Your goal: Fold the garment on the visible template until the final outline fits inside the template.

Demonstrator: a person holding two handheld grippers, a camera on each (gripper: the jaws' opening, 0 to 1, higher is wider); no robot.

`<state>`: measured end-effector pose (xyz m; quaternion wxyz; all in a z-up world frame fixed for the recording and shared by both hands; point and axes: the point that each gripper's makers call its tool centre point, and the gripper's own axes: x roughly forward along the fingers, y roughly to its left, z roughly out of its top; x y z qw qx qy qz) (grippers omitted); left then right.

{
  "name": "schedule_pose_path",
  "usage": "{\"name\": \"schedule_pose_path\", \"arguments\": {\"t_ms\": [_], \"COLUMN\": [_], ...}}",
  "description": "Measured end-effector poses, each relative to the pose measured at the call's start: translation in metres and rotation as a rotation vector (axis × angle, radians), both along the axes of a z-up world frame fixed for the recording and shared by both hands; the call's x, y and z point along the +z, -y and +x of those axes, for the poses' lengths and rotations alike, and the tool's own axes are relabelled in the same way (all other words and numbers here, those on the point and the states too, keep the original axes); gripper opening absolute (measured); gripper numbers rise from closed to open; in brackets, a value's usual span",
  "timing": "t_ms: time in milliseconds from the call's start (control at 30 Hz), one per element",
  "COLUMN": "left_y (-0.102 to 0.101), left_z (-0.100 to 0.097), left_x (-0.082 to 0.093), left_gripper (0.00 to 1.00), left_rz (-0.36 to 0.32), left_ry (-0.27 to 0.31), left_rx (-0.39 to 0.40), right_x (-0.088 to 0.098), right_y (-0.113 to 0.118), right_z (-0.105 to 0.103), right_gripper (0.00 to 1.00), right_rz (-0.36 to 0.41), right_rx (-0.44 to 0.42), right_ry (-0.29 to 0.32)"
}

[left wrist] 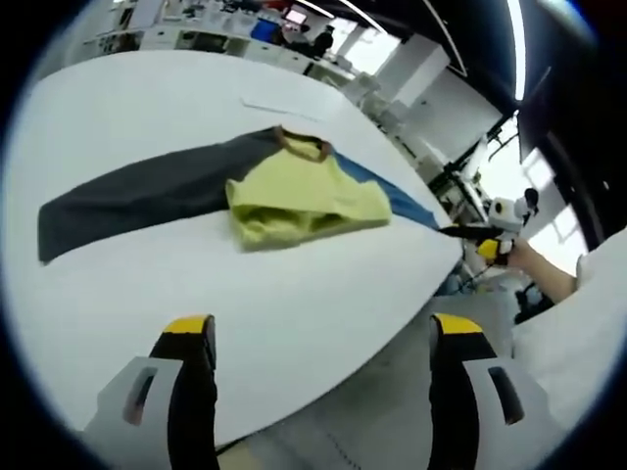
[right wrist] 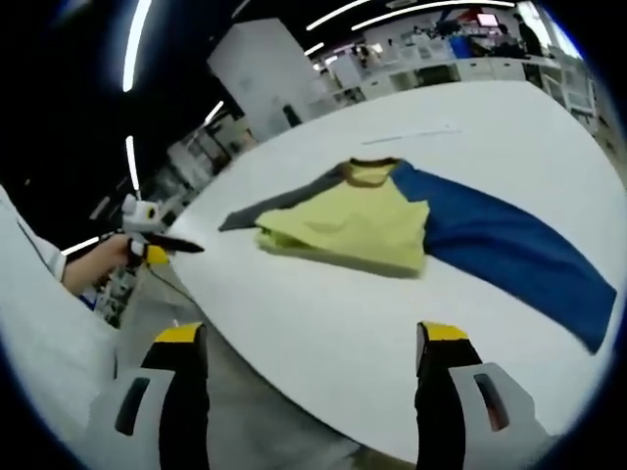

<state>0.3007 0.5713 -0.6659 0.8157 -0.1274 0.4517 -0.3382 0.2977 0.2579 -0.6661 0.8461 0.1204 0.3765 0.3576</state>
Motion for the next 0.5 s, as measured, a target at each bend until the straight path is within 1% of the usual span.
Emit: {"name": "schedule_pose_path", "arguments": {"t_ms": [500], "left_y": [0.003], "left_z": [0.015], "left_x": [-0.009], "left_gripper": [0.83], "left_rz": [0.009], "left_ry": [-0.028], "left_rx": [-0.019], "right_x": [-0.011], "right_y": [0.000], "right_z": [0.013], "right_gripper": [0.84], "right_rz": [0.000], "right_rx": [0.014], "right_ry": [-0.029]}}
